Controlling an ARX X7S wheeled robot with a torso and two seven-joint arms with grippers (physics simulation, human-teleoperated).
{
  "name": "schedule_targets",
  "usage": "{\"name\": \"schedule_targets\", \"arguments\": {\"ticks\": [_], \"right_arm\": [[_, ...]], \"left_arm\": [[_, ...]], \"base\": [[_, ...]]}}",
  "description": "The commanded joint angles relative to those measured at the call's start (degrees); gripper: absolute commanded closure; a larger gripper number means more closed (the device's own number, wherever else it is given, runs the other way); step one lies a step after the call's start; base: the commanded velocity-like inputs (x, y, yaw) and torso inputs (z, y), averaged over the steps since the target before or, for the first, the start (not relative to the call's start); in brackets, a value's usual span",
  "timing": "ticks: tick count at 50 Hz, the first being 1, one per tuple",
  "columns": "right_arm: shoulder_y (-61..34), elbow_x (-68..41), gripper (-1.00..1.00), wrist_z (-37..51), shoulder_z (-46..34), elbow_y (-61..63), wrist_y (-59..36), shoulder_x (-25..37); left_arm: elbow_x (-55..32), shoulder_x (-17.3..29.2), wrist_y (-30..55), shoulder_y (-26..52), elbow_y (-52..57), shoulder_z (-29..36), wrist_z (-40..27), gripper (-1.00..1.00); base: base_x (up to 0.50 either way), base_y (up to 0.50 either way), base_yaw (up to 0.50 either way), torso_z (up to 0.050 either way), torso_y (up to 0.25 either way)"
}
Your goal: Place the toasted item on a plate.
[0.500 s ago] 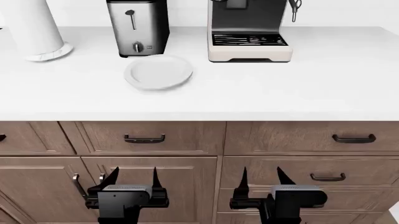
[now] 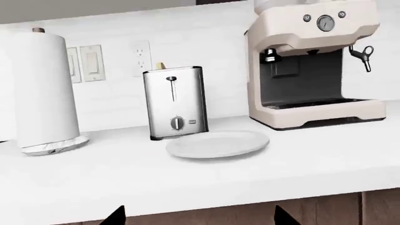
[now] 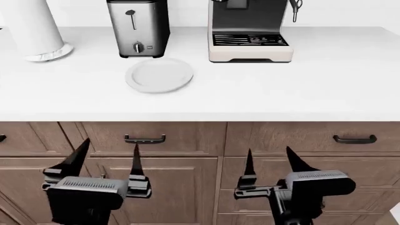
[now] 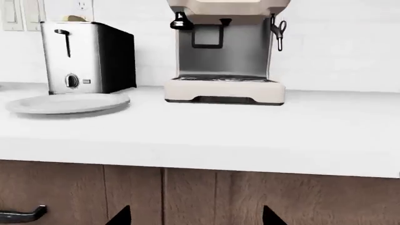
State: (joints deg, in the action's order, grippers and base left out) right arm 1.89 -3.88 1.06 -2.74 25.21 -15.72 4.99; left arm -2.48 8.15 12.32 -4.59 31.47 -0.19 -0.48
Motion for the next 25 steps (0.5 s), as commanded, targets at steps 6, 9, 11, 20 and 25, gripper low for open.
{"name": "schedule_targets", "arguments": {"ticks": [6, 9, 11, 20, 25], "right_arm": [[-8.14, -9.13, -1.00, -0.31, 2.24, 29.03, -27.08, 4.55], [-10.41, -10.87, -1.00, 0.16, 3.32, 32.45, -31.55, 4.91], [-11.30, -11.69, -1.00, 0.52, 3.65, 33.96, -33.32, 5.17], [-15.65, -33.75, -1.00, 22.61, -1.66, 34.75, -28.14, 21.90], [-20.31, -42.68, -1.00, 33.35, -7.94, 34.73, -22.31, 31.52]], "left_arm": [[-6.02, 8.21, 22.64, 4.84, 28.46, -4.84, 1.42, -1.00], [-13.19, 16.16, 21.71, 5.67, 28.51, -4.99, -6.76, -1.00], [-19.12, 22.91, 20.51, 5.46, 28.50, -4.70, -13.73, -1.00], [-22.65, 30.72, 16.80, -0.37, 28.16, -9.80, -17.79, -1.00], [-28.93, 34.51, 13.90, -2.73, 28.45, -15.19, -21.77, -1.00]], "base": [[0.00, 0.00, 0.00, 0.000, 0.000], [0.00, 0.00, 0.00, 0.000, 0.000], [0.00, 0.00, 0.00, 0.000, 0.000], [0.00, 0.00, 0.00, 0.000, 0.000], [0.00, 0.00, 0.00, 0.000, 0.000]]}}
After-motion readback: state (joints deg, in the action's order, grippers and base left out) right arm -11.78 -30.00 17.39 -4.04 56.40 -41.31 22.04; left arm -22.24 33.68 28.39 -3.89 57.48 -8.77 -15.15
